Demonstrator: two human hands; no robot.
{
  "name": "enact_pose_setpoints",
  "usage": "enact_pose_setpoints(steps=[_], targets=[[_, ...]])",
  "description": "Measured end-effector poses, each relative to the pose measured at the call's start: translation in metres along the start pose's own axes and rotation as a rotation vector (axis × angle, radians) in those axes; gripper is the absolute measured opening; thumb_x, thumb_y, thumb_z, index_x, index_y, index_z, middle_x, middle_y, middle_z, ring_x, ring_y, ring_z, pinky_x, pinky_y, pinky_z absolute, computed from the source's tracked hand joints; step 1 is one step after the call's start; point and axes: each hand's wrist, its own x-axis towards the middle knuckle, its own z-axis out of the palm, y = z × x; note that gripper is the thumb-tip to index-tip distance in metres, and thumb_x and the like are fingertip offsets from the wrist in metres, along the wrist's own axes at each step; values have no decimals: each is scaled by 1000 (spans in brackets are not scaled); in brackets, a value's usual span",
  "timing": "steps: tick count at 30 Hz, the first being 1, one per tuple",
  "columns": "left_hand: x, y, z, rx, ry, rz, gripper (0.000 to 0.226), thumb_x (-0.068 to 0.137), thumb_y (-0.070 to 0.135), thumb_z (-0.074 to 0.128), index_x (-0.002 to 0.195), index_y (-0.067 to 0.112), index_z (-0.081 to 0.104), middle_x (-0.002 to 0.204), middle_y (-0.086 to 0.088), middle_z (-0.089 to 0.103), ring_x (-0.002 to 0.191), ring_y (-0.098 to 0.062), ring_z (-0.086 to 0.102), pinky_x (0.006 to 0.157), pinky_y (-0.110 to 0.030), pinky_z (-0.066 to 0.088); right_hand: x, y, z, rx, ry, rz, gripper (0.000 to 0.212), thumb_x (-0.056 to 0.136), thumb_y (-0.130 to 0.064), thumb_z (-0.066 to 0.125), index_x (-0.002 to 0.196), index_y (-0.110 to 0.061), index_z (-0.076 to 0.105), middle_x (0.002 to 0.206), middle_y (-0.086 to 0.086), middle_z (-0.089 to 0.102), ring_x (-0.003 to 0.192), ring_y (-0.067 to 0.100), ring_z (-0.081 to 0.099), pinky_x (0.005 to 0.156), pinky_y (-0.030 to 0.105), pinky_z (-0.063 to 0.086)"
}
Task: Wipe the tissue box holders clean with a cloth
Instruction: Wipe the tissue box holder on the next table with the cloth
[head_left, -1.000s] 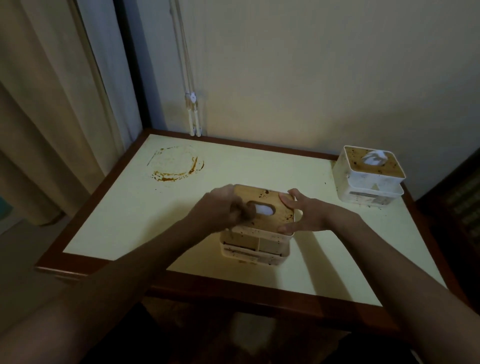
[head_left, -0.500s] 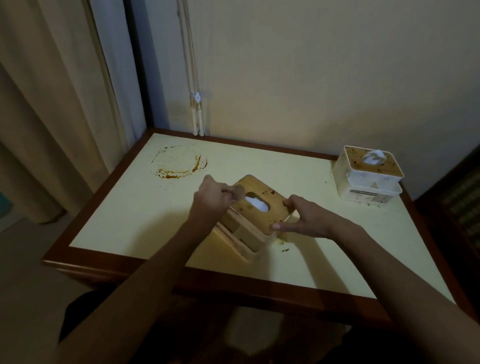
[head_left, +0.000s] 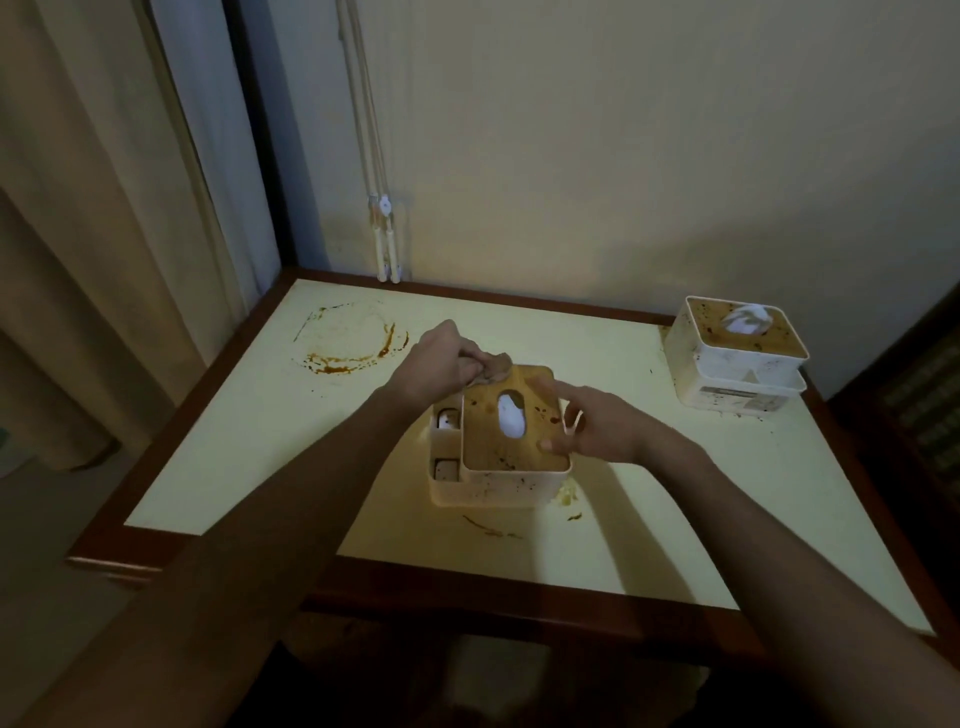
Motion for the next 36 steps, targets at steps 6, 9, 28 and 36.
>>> enact_pose_setpoints(steps=[6,9,28,36], targets=[[3,-3,12,16,38,-24,28,89,25,63,112,11,69,83,8,41,82,-8,46,69,-22,36,21,6,-10,-115,-201,77,99,79,-52,67,152,-34,2,144,5,42,124,23,46,101,31,34],[-3,3,10,38,-11,-38,31,88,29,63,114,12,68,88,3,40,83,-12,46,67,-21,35,24,7,-10,-160,-218,97,101,78,-56,66,151,-37,-1,147,5,39,129,24,43,103,33,33],[15,8,15,123,38,-82,30,90,33,59,111,14,68,90,4,39,79,-7,41,55,-16,25,38,21,-4,-112,-255,124,105,77,-59,65,148,-43,-10,152,2,33,134,27,39,111,41,30],[-65,27,5,129,-50,17,25,89,32,61,109,18,68,89,4,41,68,-3,40,56,-9,30,37,20,-4,-179,-216,129,102,76,-62,64,147,-44,-8,154,4,30,137,29,34,111,43,31]])
